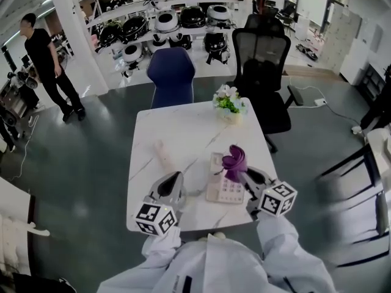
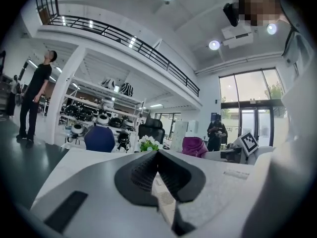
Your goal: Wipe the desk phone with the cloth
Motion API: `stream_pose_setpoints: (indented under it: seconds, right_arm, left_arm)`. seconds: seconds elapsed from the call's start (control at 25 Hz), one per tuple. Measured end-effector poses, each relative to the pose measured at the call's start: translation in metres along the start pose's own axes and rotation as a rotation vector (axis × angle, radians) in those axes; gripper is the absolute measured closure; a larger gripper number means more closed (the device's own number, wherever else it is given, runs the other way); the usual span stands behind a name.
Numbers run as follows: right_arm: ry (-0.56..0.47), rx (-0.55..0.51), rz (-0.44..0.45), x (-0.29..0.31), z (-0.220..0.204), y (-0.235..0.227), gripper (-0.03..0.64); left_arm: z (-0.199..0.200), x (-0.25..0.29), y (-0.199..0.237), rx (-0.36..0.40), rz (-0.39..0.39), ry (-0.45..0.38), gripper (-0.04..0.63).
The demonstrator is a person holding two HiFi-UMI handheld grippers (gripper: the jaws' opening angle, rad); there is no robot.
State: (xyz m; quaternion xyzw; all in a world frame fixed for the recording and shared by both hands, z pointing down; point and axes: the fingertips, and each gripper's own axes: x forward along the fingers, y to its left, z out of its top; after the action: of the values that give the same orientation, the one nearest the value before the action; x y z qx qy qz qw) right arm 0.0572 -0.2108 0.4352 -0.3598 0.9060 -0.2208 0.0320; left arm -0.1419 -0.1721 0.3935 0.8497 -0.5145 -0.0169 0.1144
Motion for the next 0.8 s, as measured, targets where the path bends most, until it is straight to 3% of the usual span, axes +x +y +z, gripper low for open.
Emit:
stream_pose_setpoints:
  seconds: [0.4,0.8]
  right_arm:
    - [-0.072,-0.057,0.008,-0.003,0.036,-0.001,0.584]
    - [-0.097,-0.128,0.017,0.001,0.054,0.001,0.585]
  left_arm:
    - [0.021,-0.011,0.019,0.028,0.083,-0.057,0.597]
    - [0.033,-0.009,0.024,0.058,0.117,-0.082,0.597]
